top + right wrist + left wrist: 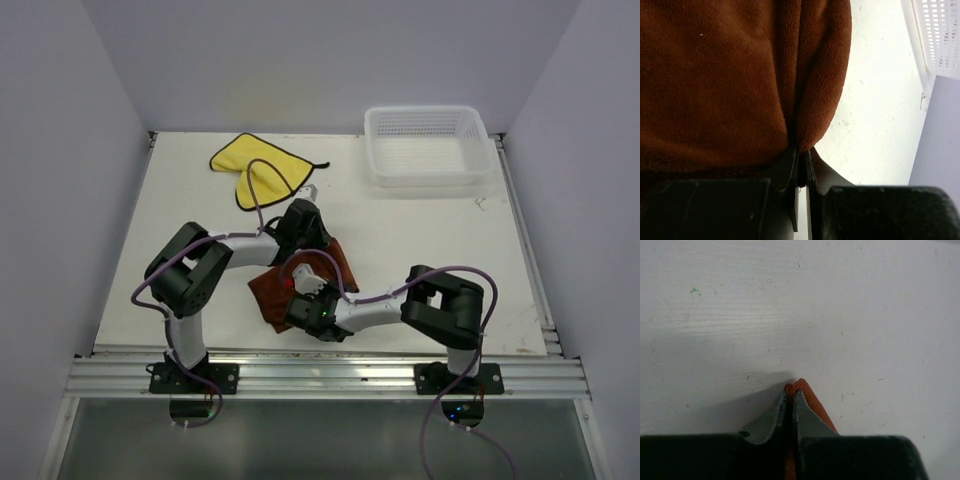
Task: Roll the towels
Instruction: Roll the towel
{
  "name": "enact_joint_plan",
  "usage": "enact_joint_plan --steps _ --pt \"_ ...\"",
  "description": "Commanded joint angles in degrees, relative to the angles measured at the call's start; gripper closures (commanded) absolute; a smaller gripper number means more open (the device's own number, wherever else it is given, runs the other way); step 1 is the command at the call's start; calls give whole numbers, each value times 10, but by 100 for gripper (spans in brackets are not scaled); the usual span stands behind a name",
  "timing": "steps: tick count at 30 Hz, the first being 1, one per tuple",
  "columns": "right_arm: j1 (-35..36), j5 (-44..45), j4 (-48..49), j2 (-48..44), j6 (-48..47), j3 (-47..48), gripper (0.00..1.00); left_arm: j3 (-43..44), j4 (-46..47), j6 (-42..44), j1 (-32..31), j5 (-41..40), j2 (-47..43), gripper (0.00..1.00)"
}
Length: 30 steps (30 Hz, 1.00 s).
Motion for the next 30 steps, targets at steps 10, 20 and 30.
enact_joint_plan --steps 10,20,30 --pt "23 5 -49 58 -3 45 100 -32 21 23 12 -25 -56 96" --pt "33 -5 -52 83 -19 63 100 -41 -4 33 16 -47 -81 80" --pt "33 -20 -51 96 -33 70 100 -24 -45 43 19 -52 -121 60"
